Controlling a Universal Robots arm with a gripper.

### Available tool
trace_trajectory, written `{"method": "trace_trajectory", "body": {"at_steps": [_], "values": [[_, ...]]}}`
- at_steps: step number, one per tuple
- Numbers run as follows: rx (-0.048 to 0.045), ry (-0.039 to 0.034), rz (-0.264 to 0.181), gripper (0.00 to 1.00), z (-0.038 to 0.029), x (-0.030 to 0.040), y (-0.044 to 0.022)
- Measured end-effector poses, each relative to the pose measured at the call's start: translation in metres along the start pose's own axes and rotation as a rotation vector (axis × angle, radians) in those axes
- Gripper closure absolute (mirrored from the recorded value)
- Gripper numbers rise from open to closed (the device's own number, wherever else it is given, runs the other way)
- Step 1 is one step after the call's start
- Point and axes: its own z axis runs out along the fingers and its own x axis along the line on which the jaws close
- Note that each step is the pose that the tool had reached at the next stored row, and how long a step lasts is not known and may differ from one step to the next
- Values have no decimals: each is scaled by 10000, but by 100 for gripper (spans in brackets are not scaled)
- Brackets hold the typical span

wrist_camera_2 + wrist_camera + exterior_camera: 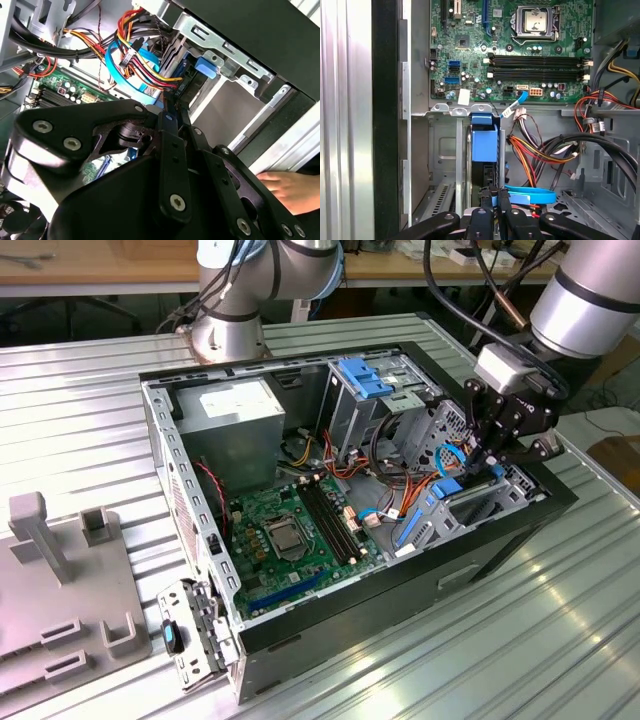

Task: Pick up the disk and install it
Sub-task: 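Insert the second disk wire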

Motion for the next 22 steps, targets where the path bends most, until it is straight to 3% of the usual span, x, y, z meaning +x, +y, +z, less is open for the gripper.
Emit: {"method": "trace_trajectory", "body": {"at_steps": [3,4,5,13,22], "values": [[2,-140,7,84,0,14,0],[3,-240,13,84,1,24,0],[4,-265,14,84,0,32,0],[4,-268,14,84,10,35,1],[4,-330,17,84,29,70,3]]}}
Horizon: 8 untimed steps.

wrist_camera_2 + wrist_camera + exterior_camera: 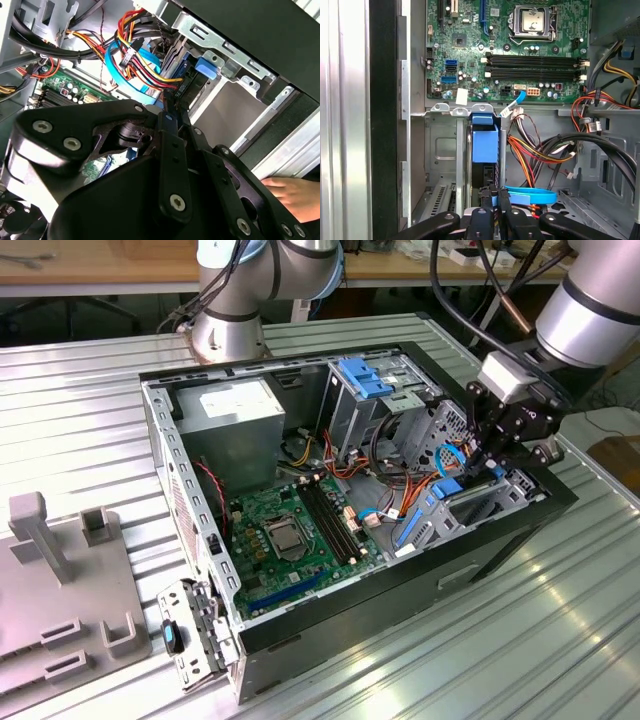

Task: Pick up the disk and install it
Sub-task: 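Insert the second disk wire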

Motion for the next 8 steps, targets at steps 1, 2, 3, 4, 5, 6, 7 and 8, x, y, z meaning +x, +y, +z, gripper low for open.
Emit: {"method": "trace_trajectory", "body": {"at_steps": [1,2,3,4,5,6,7,8], "values": [[0,-5,0,84,-1,1,0],[0,-13,0,84,0,1,0],[0,-15,1,84,0,2,0],[1,-16,1,84,-1,2,0],[0,-17,1,84,0,2,0],[1,-17,1,84,0,2,0],[1,-19,1,84,1,2,0],[0,-20,1,84,3,2,0]]}}
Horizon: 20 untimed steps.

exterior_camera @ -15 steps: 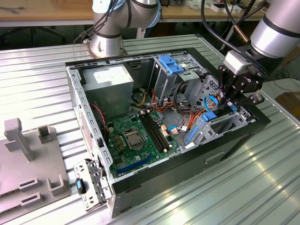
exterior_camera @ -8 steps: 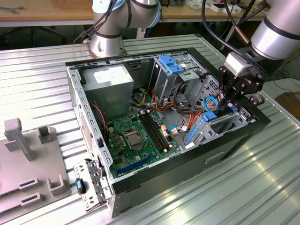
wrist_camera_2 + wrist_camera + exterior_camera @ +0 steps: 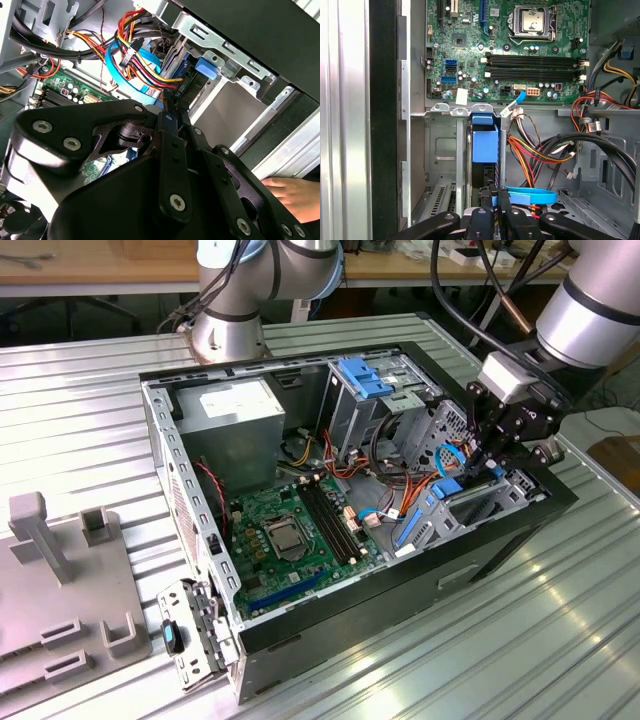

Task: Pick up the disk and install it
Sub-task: 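Insert the second disk wire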

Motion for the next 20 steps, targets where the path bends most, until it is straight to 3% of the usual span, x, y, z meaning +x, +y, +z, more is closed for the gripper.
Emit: {"method": "trace_trajectory", "body": {"at_steps": [20], "values": [[2,-132,8,84,56,6,3]]}}
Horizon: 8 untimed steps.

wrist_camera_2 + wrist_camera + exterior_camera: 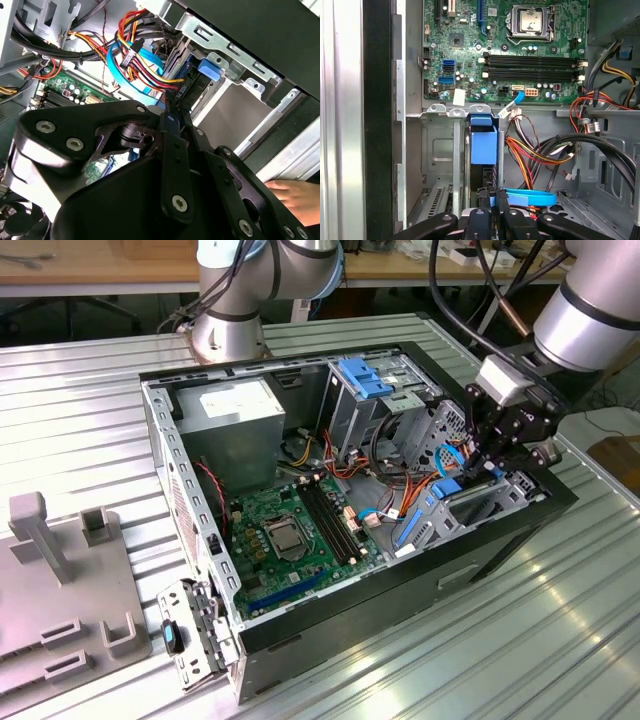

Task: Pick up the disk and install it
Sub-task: 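Insert the second disk wire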

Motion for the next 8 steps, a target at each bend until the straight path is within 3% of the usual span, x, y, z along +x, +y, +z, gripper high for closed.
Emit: {"method": "trace_trajectory", "body": {"at_steps": [8], "values": [[0,-33,2,84,16,2,1]]}}
